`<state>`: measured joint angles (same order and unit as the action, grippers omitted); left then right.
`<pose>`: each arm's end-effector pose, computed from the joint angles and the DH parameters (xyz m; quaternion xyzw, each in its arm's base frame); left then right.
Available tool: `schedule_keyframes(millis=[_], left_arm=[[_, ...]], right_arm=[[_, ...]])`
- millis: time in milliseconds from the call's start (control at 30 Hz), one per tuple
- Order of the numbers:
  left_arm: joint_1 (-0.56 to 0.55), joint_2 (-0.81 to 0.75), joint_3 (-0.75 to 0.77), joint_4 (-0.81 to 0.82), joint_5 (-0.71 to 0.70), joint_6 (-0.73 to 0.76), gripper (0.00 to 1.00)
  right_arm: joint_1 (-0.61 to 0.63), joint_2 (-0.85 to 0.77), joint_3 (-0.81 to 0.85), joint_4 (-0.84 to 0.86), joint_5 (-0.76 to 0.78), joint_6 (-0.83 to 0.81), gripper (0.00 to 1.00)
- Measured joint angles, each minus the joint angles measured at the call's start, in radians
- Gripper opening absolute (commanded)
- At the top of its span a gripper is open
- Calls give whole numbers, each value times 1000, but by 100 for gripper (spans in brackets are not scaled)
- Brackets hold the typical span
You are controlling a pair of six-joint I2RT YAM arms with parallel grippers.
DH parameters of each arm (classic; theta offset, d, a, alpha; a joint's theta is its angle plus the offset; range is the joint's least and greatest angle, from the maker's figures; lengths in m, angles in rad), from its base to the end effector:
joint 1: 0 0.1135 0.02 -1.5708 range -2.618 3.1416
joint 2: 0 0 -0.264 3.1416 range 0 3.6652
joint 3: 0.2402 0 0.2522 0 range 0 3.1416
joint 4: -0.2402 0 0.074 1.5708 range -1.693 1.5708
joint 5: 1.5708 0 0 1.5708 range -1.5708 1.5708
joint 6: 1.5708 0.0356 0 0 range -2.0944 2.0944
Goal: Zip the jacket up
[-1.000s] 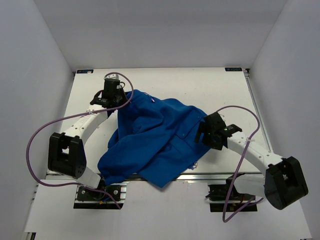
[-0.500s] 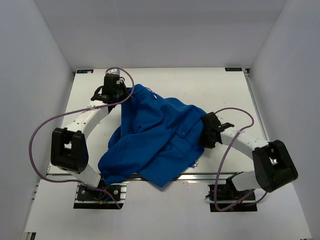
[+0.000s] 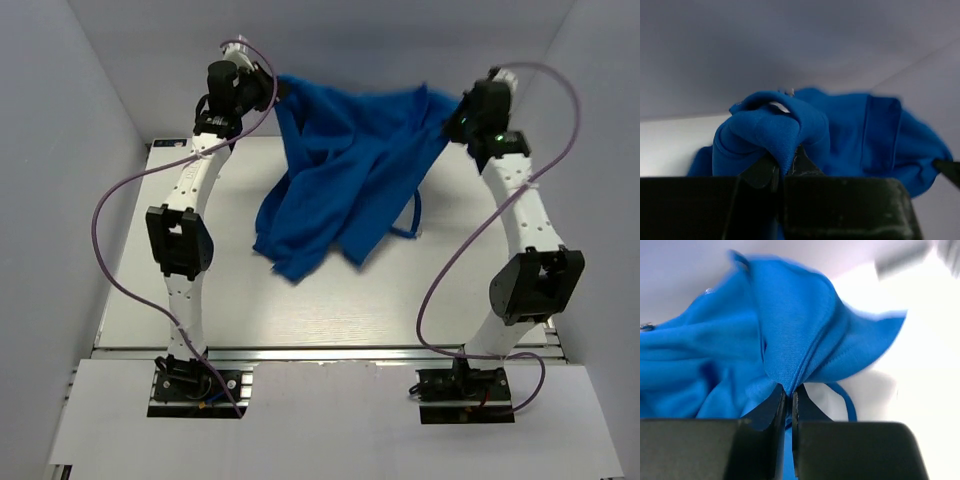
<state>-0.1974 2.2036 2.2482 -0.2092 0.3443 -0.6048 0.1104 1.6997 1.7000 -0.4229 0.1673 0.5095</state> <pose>0.5117 -0.1146 0.3796 -0.0436 0.7584 -0.3690 0.5354 0.3966 0.0380 0.3906 0.2103 0.8111 0.0982 0.5368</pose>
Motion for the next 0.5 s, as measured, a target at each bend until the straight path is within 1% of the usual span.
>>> schedule_keyframes(millis=[33,67,100,167,200,267,367,433,500], left_arm=[[1,-4,12,38,16,-13,0],[3,-15,8,59,25,-23,0],[9,-58,-40,131,43,-42,0],[24,-146,-158,218,59,-66,0],[38,-208,-242,251,61,-75,0],[70,-326,-418,306,59,-90,1],[127,-513,-728,368,35,-107,23],[154,-615,-916,367,7,-116,32],[165,-697,-1097,338,-32,-137,33]], right_arm=[[-9,10,102,-6,0,-29,0],[-15,10,169,-7,-2,-53,0],[-21,-6,222,-7,-2,-78,0],[-31,-68,231,-2,-6,-117,0],[-33,-109,212,-2,-8,-134,0],[-38,-203,114,12,-17,-155,0],[-39,-360,-116,11,-40,-147,0],[-39,-475,-347,32,-74,-118,0],[-39,-553,-571,19,-120,-88,0]])
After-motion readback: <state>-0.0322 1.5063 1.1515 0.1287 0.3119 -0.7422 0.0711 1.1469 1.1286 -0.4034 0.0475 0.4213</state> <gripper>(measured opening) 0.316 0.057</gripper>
